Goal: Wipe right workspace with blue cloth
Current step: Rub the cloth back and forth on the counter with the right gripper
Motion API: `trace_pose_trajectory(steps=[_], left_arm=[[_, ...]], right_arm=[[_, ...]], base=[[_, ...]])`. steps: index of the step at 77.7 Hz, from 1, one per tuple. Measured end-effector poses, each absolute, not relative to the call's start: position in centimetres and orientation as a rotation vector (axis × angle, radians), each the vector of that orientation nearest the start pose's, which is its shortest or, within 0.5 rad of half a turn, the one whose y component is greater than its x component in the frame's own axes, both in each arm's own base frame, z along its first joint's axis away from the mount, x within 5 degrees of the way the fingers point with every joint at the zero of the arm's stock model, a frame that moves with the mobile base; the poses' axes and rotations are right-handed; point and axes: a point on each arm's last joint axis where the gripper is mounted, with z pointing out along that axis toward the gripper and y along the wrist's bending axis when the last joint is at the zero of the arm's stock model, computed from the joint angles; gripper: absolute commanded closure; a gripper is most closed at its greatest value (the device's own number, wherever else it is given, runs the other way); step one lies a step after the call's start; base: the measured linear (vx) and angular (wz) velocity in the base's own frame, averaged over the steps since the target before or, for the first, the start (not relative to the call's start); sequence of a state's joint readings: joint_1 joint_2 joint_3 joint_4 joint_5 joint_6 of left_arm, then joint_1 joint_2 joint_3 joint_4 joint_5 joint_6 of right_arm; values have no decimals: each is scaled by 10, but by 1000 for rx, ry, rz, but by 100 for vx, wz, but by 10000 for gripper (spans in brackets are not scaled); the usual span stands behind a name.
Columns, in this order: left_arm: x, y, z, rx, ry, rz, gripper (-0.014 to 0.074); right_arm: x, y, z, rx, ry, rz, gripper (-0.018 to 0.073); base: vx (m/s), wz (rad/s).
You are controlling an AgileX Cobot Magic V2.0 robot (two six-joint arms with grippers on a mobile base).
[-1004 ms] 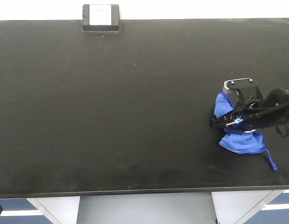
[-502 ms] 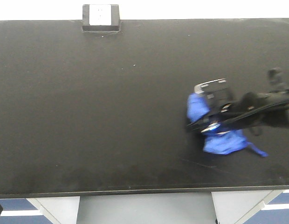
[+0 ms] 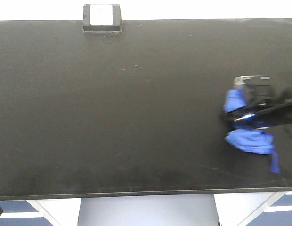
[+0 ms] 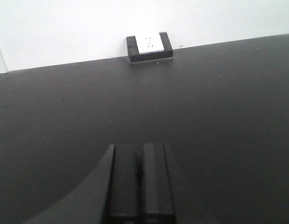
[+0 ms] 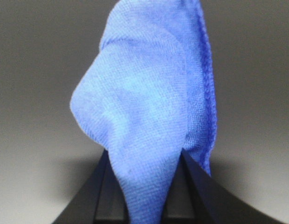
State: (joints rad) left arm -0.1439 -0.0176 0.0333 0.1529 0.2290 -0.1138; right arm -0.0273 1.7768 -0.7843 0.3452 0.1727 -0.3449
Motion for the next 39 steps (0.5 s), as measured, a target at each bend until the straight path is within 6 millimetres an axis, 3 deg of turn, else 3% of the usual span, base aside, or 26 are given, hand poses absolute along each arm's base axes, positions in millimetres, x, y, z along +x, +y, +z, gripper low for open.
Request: trace_pose_trajectory(steps=[5,11,29,34,39], left_arm=[[55,-5,182,129,1721,-50,603],[55,-5,182,129,1721,-50,603],[55,-5,182,129,1721,-50,603],[55,-5,182,129,1721,-50,603],[55,-5,182,129,1721,-50,603]], right_arm=[[312,-2,128,15,2634,76,559],[312,17,128,-84,2631,93,559],[288,123,129,-580,2566,206,559],[284,134,129,-617,2550,219,559],[284,133,129,-578,2555,225,559]], base=[[0,0],[0,0],[0,0],[0,0],[0,0]])
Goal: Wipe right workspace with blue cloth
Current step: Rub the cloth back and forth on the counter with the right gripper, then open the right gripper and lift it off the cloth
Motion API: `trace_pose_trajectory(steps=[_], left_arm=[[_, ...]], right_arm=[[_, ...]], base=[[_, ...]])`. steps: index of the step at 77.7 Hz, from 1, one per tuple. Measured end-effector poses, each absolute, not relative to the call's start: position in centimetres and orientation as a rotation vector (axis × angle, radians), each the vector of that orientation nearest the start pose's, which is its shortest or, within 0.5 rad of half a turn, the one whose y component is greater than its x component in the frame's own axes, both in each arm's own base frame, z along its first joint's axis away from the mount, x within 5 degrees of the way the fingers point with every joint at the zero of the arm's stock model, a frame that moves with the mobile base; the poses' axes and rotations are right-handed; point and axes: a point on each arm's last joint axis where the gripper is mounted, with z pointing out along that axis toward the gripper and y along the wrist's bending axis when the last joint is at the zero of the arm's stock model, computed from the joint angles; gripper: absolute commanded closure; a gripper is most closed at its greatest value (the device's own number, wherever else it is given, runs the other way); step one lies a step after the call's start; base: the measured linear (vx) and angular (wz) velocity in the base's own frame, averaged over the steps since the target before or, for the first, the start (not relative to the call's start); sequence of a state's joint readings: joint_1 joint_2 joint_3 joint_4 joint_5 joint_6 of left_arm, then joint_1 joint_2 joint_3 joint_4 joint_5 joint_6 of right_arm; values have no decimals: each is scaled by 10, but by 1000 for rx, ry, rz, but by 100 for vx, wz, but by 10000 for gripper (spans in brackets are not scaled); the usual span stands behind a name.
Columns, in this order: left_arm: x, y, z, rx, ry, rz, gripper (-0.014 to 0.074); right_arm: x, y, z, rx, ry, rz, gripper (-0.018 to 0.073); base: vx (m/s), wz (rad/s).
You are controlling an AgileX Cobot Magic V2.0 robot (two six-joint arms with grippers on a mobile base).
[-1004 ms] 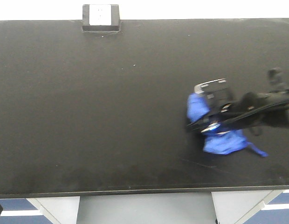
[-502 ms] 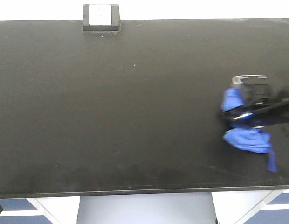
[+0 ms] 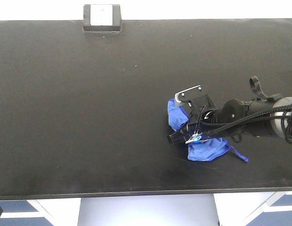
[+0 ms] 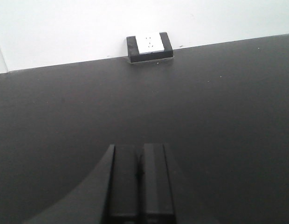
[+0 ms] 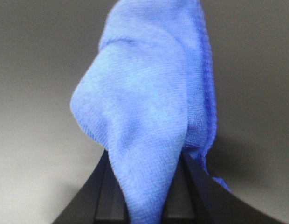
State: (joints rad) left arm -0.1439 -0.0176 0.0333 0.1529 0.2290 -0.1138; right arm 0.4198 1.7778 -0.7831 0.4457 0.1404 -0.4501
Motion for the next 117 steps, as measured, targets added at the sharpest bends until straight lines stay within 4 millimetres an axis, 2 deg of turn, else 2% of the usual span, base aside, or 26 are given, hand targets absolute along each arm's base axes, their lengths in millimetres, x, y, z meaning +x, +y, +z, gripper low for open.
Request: trace_pose_trajectory(steps=[6,22,29,37,44,57,65,75,86,97,105,111,117], left_arm=[[55,-5,182,129,1721,-50,603],[55,-5,182,129,1721,-50,603],[55,-5,182,129,1721,-50,603],[55,-5,182,129,1721,-50,603],[55,-5,182,129,1721,-50,603],[55,-5,182,129,1721,-50,603],[55,-5,182,129,1721,-50,603],[55,-5,182,129,1721,-50,603],[55,-5,182,129,1721,-50,603],[55,-5,182,129,1721,-50,603],[55,-5,182,129,1721,-50,603],[55,-5,182,129,1721,-50,603],[55,-5,182,129,1721,-50,603]], right_arm=[[290,121,129,-512,2562,209,559],[310,56,128,-258,2594,126,552],[311,41,128,-229,2598,103,524],[311,39,128,-262,2599,92,456],[311,39,127,-274,2599,90,352],[310,40,127,-283,2608,96,83],[308,41,131,-299,2620,112,-40],[299,42,144,-316,2621,141,-109],[289,43,184,-329,2524,162,-86],[265,44,234,-360,2413,197,8],[238,44,270,-394,2329,225,144],[210,43,298,-419,2244,236,310],[185,43,318,-417,2178,254,473]], base=[[0,0],[0,0],[0,0],[0,0],[0,0],[0,0],[0,0],[0,0],[0,0],[0,0],[0,0],[0,0],[0,0]])
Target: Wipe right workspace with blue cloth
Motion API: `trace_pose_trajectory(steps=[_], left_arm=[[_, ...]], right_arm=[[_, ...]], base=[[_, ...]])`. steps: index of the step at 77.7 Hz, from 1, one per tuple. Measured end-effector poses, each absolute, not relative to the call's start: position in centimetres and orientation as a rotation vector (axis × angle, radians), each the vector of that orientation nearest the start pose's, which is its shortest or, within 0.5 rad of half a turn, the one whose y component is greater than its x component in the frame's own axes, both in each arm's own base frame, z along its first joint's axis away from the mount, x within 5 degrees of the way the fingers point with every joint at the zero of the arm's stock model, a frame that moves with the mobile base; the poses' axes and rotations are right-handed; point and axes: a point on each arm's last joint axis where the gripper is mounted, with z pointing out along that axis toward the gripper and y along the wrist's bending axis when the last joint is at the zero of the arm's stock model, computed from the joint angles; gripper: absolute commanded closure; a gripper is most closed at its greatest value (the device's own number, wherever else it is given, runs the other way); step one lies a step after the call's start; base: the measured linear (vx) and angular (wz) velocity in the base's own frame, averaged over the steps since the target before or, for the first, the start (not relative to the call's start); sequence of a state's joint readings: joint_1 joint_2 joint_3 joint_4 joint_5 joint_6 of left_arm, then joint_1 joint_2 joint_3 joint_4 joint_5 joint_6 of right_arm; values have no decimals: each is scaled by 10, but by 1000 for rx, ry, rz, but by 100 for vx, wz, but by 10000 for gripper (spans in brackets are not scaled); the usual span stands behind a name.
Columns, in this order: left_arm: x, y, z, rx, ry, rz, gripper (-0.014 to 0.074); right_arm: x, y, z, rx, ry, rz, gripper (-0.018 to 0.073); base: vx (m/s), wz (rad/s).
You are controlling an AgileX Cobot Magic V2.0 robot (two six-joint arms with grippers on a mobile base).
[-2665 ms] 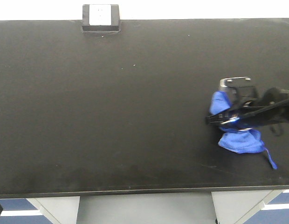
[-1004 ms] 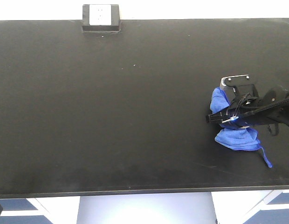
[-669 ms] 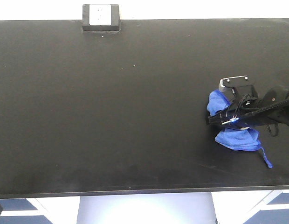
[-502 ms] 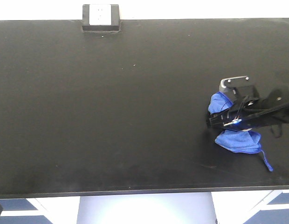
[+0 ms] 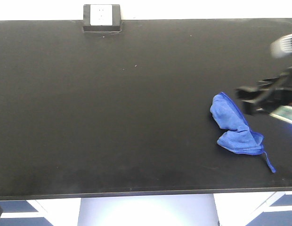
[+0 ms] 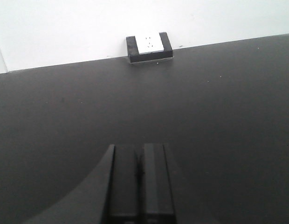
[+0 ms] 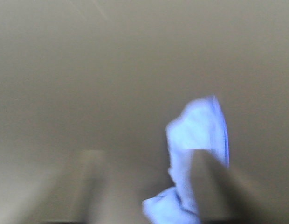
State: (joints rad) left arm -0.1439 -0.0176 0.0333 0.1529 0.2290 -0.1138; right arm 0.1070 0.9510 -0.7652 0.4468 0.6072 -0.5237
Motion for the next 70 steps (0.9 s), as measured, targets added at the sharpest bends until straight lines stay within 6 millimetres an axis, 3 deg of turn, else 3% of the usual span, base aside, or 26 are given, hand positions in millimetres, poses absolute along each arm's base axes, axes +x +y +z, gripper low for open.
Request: trace_pose_trajectory(steps=[4,16,35,51,70], left_arm=[[55,-5,182,129,1721,-50,603],[55,-5,182,129,1721,-50,603],[55,-5,182,129,1721,-50,603],[55,-5,182,129,1721,-50,603],[55,-5,182,129,1721,-50,603]], right_arm=[[170,41,330,-406,2133,264,574],[127,38,356,-377,1983,274,569],[87,35,374,-357,1827,297,567],[69,34,379,-358,1762,301,567],[67,34,380,-360,1753,296,567]], base=[[0,0],[0,0],[0,0],[0,0],[0,0]])
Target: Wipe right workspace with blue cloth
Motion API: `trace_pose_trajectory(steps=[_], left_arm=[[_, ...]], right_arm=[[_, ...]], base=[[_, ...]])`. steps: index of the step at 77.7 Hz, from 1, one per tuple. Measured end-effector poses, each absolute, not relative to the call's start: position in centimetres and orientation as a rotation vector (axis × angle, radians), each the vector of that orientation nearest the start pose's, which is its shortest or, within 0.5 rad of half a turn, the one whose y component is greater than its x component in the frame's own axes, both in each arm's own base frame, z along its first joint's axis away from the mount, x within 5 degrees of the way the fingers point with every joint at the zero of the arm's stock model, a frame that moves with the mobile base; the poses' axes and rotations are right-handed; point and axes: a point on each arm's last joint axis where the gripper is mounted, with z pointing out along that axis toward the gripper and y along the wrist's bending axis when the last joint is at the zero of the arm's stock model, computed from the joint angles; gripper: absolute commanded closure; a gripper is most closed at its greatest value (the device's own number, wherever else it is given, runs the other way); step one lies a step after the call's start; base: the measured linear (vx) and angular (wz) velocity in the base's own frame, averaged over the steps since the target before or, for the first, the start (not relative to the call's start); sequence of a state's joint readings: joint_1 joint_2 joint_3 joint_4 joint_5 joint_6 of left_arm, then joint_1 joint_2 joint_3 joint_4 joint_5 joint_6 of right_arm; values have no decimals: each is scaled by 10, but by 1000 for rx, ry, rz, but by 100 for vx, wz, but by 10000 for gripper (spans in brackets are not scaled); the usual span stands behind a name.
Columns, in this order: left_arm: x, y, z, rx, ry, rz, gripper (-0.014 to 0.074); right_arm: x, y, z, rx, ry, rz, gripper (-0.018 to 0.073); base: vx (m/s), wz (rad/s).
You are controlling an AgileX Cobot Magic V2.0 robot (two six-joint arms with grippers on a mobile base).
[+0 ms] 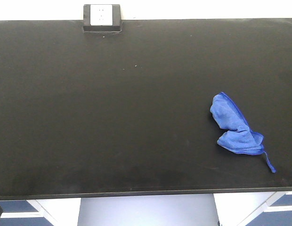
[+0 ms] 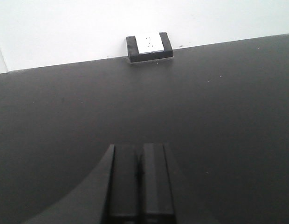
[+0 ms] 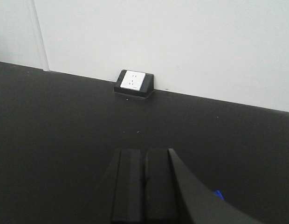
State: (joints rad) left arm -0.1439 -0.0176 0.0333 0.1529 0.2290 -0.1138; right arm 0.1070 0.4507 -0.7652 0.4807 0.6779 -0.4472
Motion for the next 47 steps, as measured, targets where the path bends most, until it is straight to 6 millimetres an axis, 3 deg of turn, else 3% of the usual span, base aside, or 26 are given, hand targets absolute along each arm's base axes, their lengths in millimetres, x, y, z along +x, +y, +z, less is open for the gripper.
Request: trace_pose_trajectory(steps=[13,22,47], left_arm=[[55,-5,182,129,1721,-50,603],[55,-5,182,129,1721,-50,603],[55,-5,182,129,1721,-50,603]], right_arm=[[65,27,376,-334,1768,205,567],[61,18,356,-235,1757,152,567],[60,9,234,-164,1738,64,567]], base=[[0,0],[0,0],[0,0]])
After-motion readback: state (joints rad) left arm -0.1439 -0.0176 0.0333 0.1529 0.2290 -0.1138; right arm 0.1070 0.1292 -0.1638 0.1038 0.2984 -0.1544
